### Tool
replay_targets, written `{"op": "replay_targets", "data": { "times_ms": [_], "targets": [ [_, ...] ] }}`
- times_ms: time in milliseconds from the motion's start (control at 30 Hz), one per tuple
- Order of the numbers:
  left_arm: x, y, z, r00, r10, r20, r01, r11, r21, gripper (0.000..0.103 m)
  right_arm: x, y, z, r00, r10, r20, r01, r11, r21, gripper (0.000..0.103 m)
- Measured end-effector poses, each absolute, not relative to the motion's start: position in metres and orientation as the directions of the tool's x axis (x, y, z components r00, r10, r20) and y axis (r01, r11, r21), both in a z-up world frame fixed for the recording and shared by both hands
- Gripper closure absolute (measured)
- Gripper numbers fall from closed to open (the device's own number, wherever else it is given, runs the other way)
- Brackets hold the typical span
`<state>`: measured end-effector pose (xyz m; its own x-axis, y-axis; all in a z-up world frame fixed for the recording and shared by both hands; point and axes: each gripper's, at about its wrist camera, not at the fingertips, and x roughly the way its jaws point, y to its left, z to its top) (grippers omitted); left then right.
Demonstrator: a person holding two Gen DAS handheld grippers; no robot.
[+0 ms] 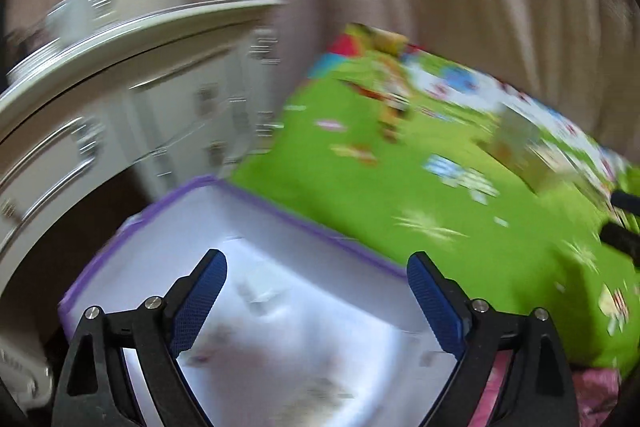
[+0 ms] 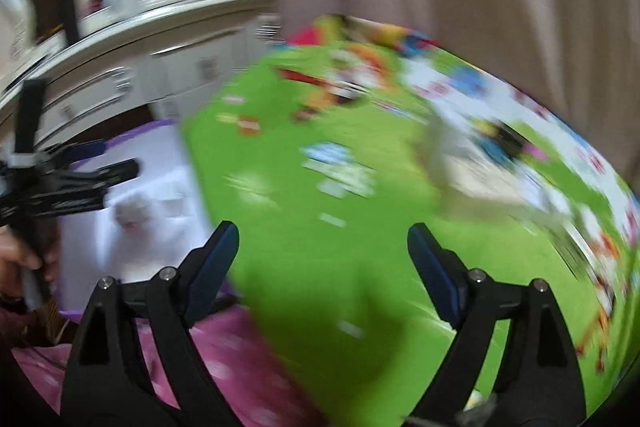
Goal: Organize rigid objects
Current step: 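Move both tools back over the table toward the remaining boxes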
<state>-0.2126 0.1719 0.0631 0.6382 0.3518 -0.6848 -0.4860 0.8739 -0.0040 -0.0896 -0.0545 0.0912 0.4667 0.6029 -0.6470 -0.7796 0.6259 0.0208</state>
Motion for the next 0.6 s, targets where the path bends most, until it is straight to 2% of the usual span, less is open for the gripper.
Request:
{"op": "replay_targets", "data": {
  "times_ms": [167, 333, 600],
  "targets": [
    [-0.151, 0.11, 0.07, 0.687, 0.179, -0.704, -0.273, 0.962, -0.022, 0.01, -0.04, -0.146, 0.072, 0.554, 0.473, -0.685, -0.591, 0.803, 0.077, 0.014],
    [-0.092, 0.05, 0.064, 0.685, 0.102, -0.721, -0.115, 0.993, 0.031, 0.01, -0.018, -0.217, 0.066, 0.606, 0.386, -0.695, -0.447, 0.889, 0.103, 0.014],
    [0.001, -0.005, 0.041, 0.655, 0.011, -0.755, 0.063, 0.996, 0.069, 0.01, -0.003, -0.26, 0.037, 0.587, 0.338, -0.736, -0.383, 0.917, 0.115, 0.013]
  ]
}}
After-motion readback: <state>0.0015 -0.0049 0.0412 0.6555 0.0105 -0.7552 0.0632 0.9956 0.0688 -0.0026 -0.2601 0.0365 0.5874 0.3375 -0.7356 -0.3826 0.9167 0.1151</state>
